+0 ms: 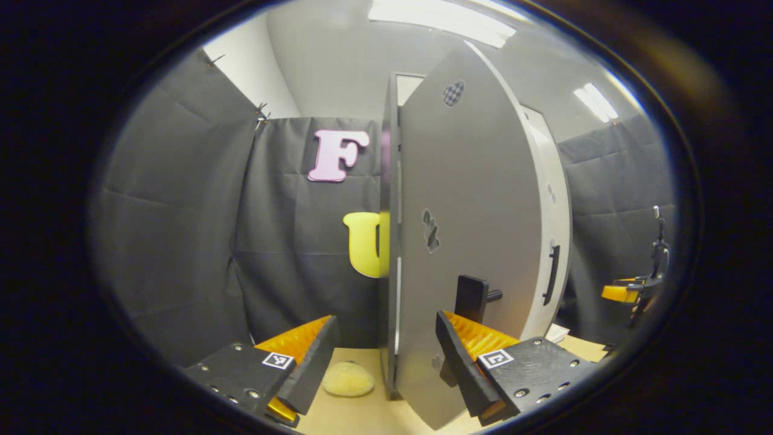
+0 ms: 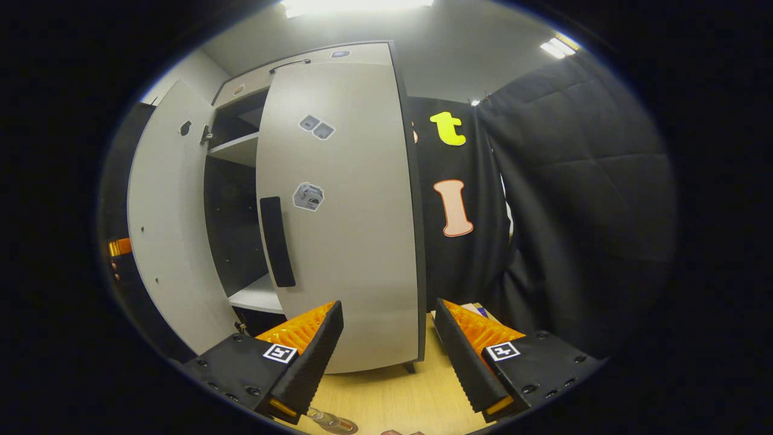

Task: Grasp the bottle in the cabinet with the left hand and place it on the coaster, then close the right door with the right hand and the left door with the left hand.

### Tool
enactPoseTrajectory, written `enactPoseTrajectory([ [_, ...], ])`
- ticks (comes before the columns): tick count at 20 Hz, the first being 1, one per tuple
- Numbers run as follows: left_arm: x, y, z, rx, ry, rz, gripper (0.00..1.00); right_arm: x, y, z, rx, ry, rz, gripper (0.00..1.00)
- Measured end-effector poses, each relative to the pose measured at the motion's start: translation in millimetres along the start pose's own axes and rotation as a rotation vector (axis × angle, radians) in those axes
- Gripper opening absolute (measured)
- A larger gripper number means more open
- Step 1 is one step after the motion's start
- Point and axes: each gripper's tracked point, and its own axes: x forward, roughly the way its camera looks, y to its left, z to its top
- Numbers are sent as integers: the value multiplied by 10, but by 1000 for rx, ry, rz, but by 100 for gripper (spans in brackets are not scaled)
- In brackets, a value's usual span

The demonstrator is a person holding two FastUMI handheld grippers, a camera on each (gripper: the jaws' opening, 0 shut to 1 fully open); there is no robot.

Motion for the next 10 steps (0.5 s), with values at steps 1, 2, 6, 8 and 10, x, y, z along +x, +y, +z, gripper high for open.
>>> enactPoseTrajectory([
  [1,28,-98,3,5,4,-1,94,10,-41,18,-2,-1,0,98],
  [2,33,-190,27,5,8,2,94,34,-79,43,0,0,2,97],
  [6,102,-508,34,8,20,19,94,67,-237,92,12,5,9,98],
  [8,173,-704,7,-4,25,7,94,64,-306,98,19,10,14,98],
  [10,282,-945,-3,-11,25,-15,94,80,-388,94,12,11,15,98],
])
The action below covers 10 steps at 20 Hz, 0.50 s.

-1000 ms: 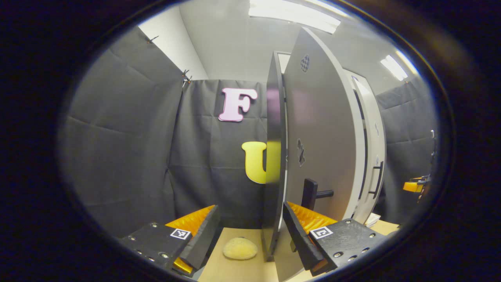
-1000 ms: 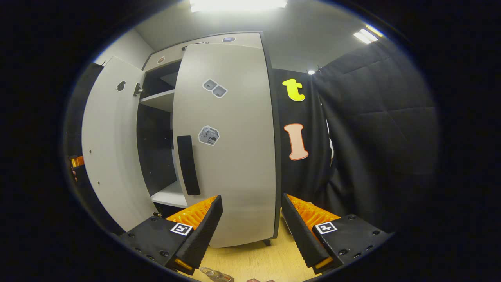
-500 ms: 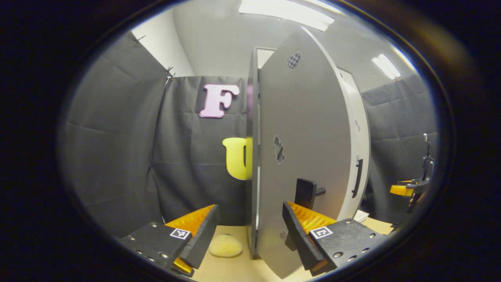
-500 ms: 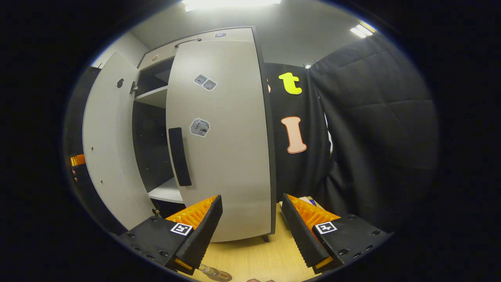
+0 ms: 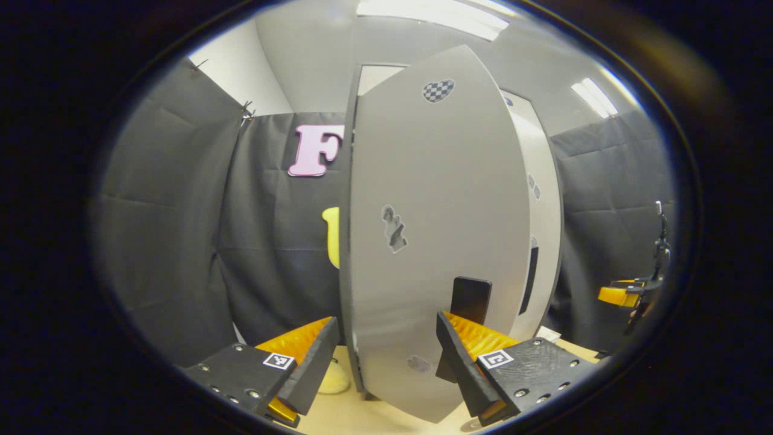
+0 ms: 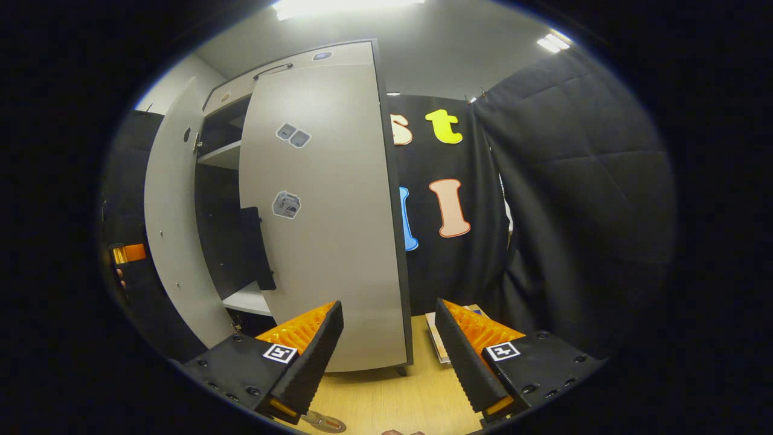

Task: Grasp the bottle in the cabinet with the left hand and place it on the coaster, then close the right door with the right hand and the left door with the left hand.

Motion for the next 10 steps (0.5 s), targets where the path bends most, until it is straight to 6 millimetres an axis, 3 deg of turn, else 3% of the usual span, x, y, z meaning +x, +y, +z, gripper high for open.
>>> enactPoseTrajectory([
  [3,153,-285,40,58,-1,-1,94,25,-133,-37,4,21,-8,98],
  [7,9,-413,-2,88,8,28,94,1,-310,-59,27,23,-12,97],
  [10,-126,-540,-192,55,41,35,94,8,-394,-86,35,33,-9,98],
])
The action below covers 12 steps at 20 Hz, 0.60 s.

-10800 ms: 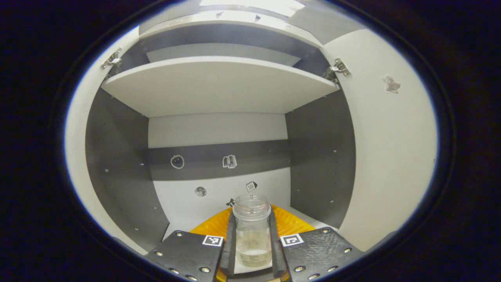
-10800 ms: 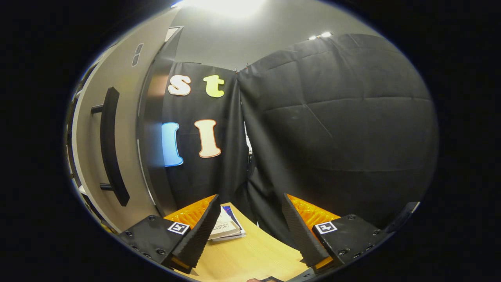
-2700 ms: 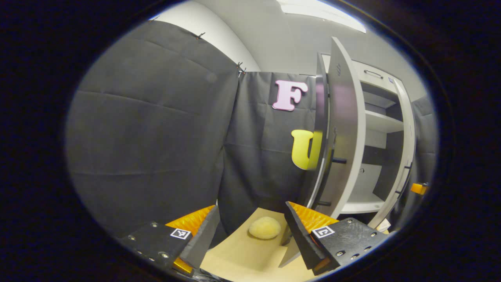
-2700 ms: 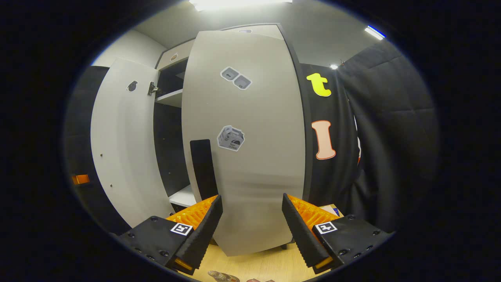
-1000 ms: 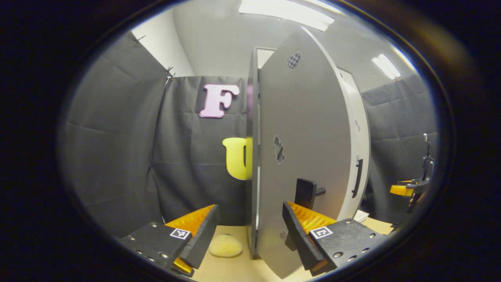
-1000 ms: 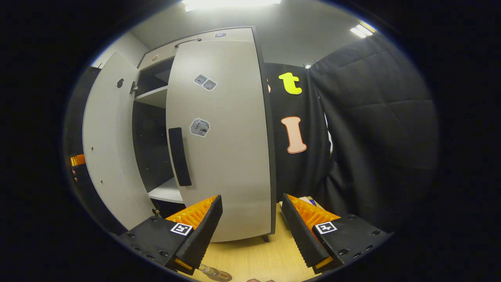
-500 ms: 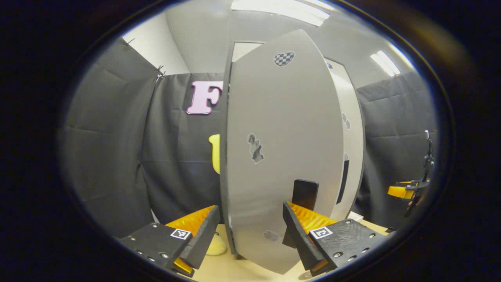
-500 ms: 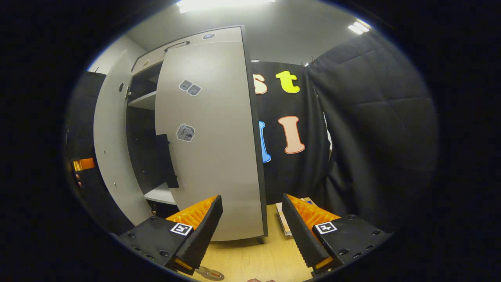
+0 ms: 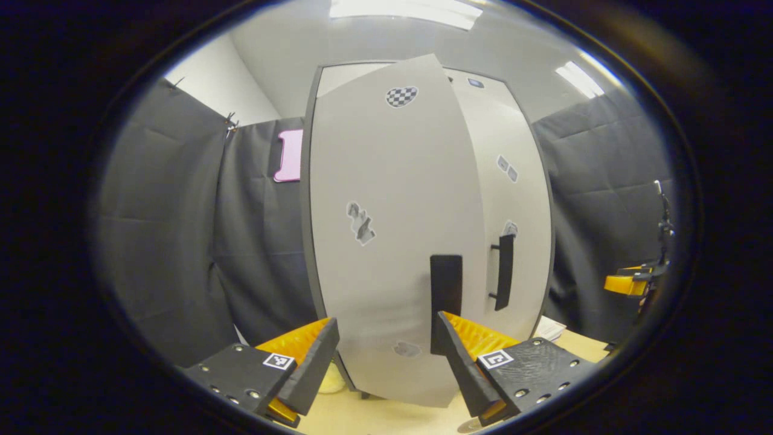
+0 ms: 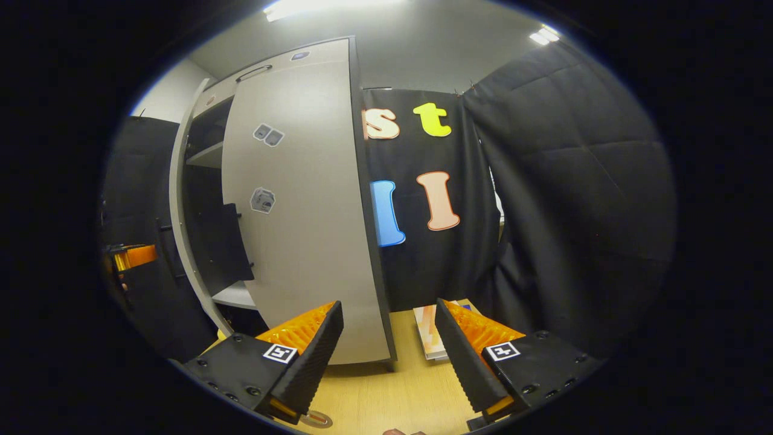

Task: Grasp the bottle in the cabinet with the left hand and place it on the coaster, then close the right door with the right hand and the left door with the left hand.

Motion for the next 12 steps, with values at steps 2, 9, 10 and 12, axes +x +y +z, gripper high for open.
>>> enactPoseTrajectory([
  [2,-113,-27,-116,-69,13,9,94,3,-27,22,-2,-5,11,98],
  [9,-602,173,-188,-97,-11,143,94,62,-29,84,-21,-19,76,97],
  [10,-634,160,-150,-94,-12,163,94,80,-28,102,-26,-19,88,97],
  [12,-682,188,-101,-123,-35,192,94,82,-73,138,-33,-23,102,98],
])
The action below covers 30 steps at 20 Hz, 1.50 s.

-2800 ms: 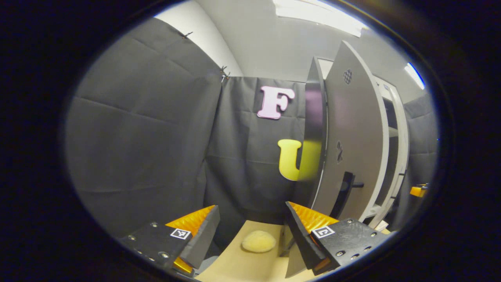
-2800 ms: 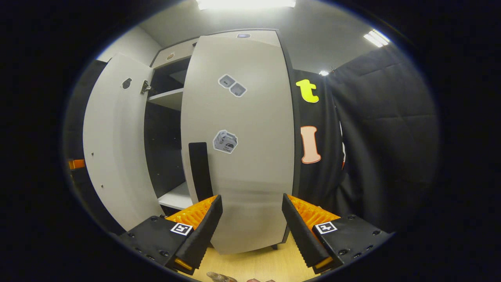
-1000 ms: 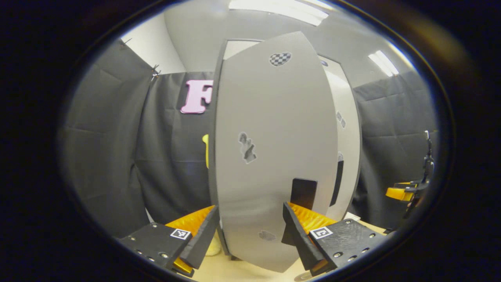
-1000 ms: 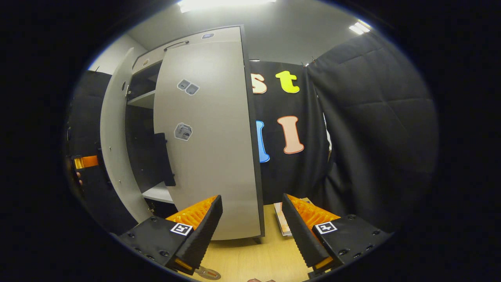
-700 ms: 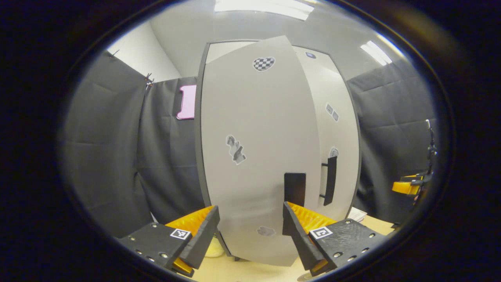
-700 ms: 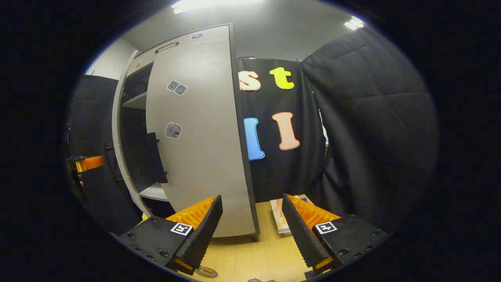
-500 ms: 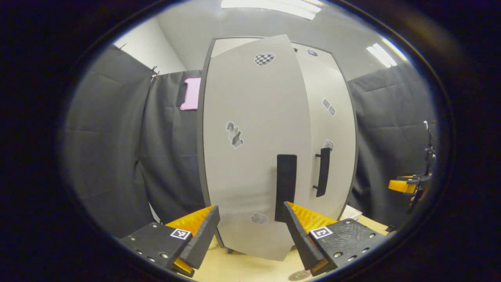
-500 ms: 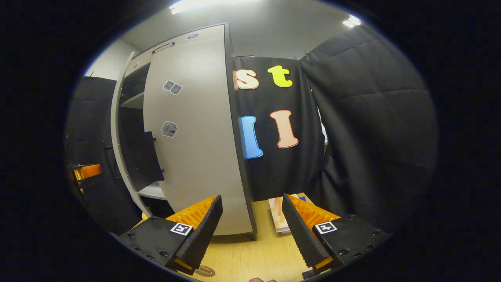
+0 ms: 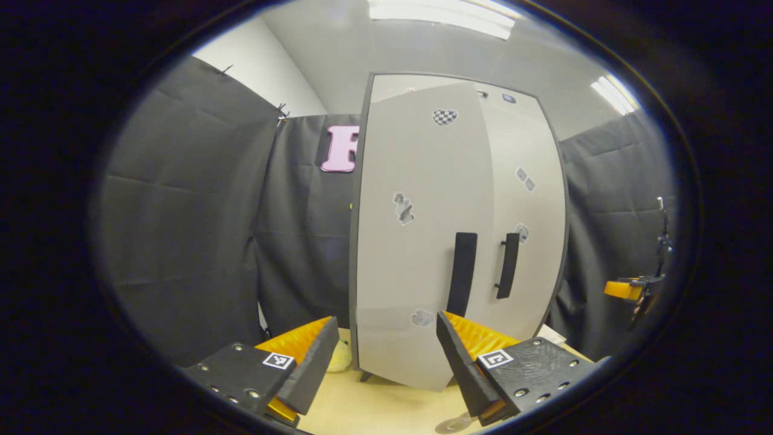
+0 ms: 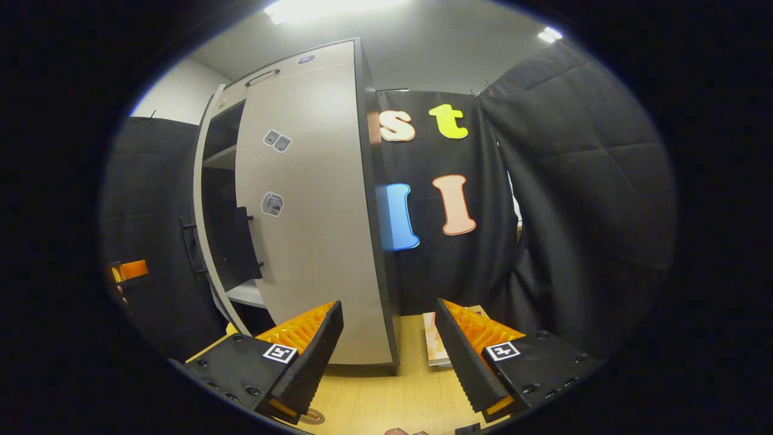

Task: Grasp the bottle in the cabinet with the left hand and place it on the coaster, then close the right door with the right hand and the left door with the left hand.

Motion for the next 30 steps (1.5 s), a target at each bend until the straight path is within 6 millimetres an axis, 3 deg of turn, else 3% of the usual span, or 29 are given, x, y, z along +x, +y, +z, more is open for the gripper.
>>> enactPoseTrajectory([
  [7,-177,79,182,39,-45,65,94,-57,52,90,-2,-14,84,98],
  [12,-281,102,167,92,-35,128,94,-64,80,112,-13,-33,69,98],
  [18,-273,113,219,125,-42,107,94,15,138,-22,-34,-9,32,98],
  [24,-198,261,219,93,-63,89,94,41,386,21,5,-15,5,98],
  [30,-249,504,144,81,-89,105,94,-35,384,32,-45,-67,-56,98],
])
